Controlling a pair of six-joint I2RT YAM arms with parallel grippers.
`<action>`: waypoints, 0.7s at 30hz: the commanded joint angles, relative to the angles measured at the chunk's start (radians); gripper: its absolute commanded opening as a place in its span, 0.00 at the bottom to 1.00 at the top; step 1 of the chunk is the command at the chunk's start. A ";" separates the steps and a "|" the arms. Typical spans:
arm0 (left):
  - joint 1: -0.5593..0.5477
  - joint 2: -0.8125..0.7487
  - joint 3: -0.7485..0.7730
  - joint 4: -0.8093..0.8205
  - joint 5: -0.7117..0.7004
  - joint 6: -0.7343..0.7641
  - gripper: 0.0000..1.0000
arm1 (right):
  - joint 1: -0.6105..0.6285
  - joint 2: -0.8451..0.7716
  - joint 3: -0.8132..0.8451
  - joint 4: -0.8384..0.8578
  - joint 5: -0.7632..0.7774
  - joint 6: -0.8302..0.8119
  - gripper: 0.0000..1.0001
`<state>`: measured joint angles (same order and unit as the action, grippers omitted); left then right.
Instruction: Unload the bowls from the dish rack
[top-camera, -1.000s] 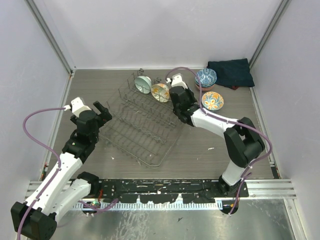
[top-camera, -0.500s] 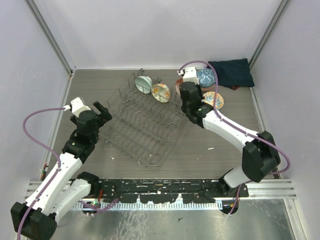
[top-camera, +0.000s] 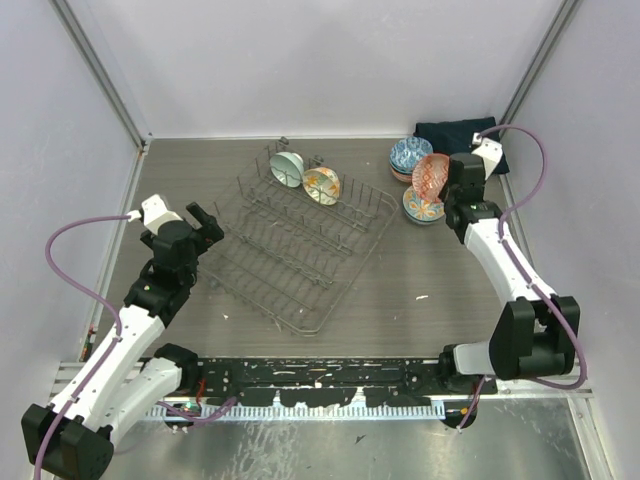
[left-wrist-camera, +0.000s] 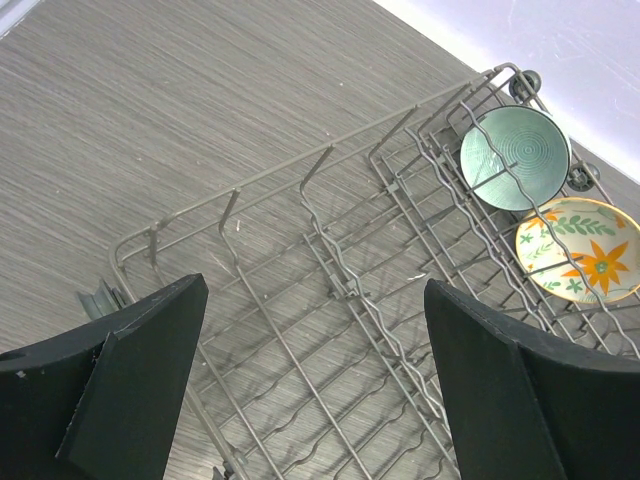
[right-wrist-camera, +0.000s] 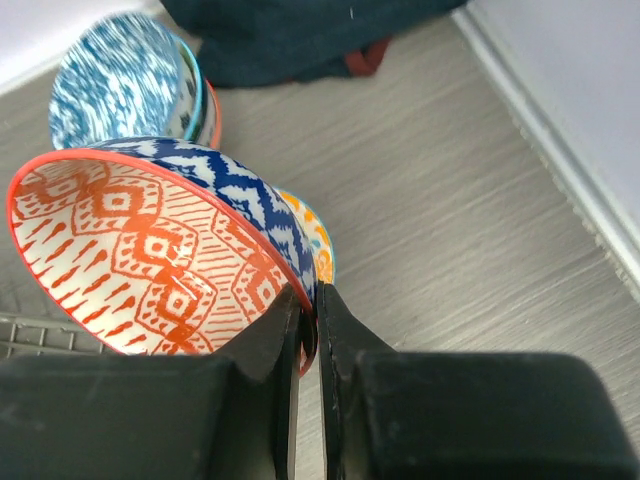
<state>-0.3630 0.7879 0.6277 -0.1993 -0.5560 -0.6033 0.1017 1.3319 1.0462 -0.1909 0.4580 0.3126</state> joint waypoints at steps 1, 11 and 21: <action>-0.002 -0.007 0.002 0.039 -0.010 0.004 0.98 | -0.042 0.036 0.011 0.008 -0.138 0.130 0.01; -0.002 -0.010 0.001 0.037 -0.009 0.004 0.98 | -0.112 0.135 -0.001 0.034 -0.219 0.156 0.01; -0.002 -0.010 0.002 0.037 -0.009 0.004 0.98 | -0.131 0.188 0.013 0.036 -0.270 0.154 0.01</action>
<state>-0.3630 0.7879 0.6277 -0.1993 -0.5560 -0.6033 -0.0227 1.5124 1.0290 -0.2398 0.2321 0.4450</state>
